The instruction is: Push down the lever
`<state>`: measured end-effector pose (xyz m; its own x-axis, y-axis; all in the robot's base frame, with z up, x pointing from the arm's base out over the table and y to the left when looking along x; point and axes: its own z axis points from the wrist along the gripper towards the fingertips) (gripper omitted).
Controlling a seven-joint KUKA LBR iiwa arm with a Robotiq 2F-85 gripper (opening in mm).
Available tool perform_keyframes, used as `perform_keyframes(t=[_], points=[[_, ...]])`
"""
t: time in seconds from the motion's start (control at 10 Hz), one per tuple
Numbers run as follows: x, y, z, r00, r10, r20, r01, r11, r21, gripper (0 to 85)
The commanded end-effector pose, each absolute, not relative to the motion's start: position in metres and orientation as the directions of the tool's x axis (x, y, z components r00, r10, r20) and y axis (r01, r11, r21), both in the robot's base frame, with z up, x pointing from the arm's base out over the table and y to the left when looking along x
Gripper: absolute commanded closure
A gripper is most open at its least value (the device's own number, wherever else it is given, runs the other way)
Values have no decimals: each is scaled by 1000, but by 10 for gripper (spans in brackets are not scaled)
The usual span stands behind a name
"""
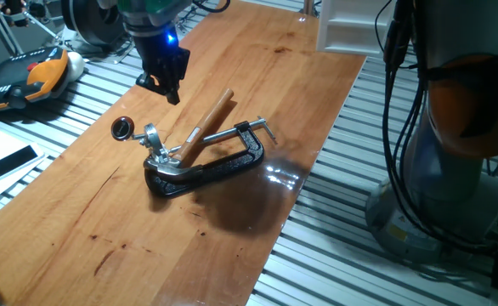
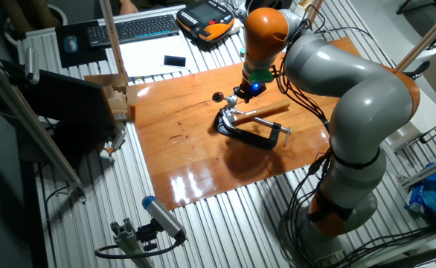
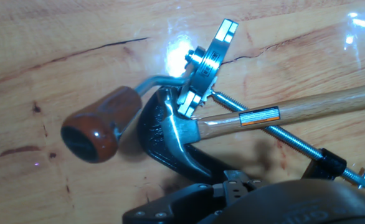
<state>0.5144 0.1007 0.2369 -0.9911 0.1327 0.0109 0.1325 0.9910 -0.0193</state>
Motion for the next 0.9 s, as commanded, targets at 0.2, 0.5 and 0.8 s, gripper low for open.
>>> perform_keyframes(t=[0.2,0.5,0.8], points=[[513,109,240,-990,144,14,143,989,-28,850],[509,119,236,-987,162,9,161,986,-29,850],[508,127,236,-984,177,6,176,984,-32,850]])
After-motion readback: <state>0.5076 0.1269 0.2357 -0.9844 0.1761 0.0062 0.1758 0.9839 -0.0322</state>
